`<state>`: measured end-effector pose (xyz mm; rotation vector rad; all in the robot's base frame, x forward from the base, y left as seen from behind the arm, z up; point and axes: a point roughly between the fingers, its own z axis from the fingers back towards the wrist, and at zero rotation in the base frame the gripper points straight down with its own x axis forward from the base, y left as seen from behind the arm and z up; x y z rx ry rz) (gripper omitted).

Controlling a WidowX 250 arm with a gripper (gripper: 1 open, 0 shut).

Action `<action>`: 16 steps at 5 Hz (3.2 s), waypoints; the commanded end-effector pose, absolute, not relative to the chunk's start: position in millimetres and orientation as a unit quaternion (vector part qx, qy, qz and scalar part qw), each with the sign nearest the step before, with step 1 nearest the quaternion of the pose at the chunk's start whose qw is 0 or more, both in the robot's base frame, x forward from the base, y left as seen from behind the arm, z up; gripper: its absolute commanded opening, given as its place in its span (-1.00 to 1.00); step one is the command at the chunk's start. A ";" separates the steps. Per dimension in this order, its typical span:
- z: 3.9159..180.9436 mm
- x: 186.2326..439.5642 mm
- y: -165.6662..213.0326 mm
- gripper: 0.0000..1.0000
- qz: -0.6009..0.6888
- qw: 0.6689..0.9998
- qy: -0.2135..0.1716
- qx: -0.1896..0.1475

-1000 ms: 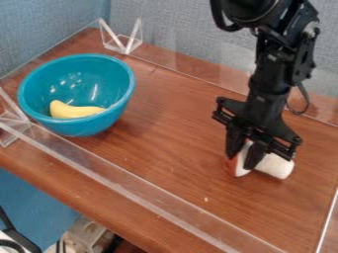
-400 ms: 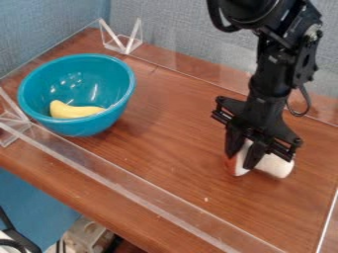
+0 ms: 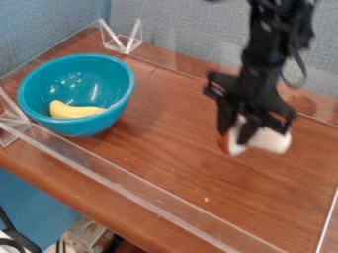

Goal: Put the mushroom in the blue bowl

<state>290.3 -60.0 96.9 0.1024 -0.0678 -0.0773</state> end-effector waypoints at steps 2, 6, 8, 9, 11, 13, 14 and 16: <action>136.7 298.4 20.3 -1.00 0.043 0.994 -0.076 0.062; 141.0 306.9 72.3 -1.00 0.087 0.991 -0.078 0.068; 138.7 307.8 102.1 -1.00 0.103 0.989 -0.079 0.074; 136.5 307.3 118.6 -1.00 0.120 0.987 -0.076 0.078; 128.6 306.8 143.8 -1.00 0.140 0.984 -0.073 0.079; 122.1 313.4 155.3 -1.00 0.144 0.984 -0.071 0.079; 119.9 317.4 158.6 -1.00 0.143 0.984 -0.071 0.079; 116.9 320.3 163.2 -1.00 0.144 0.984 -0.071 0.079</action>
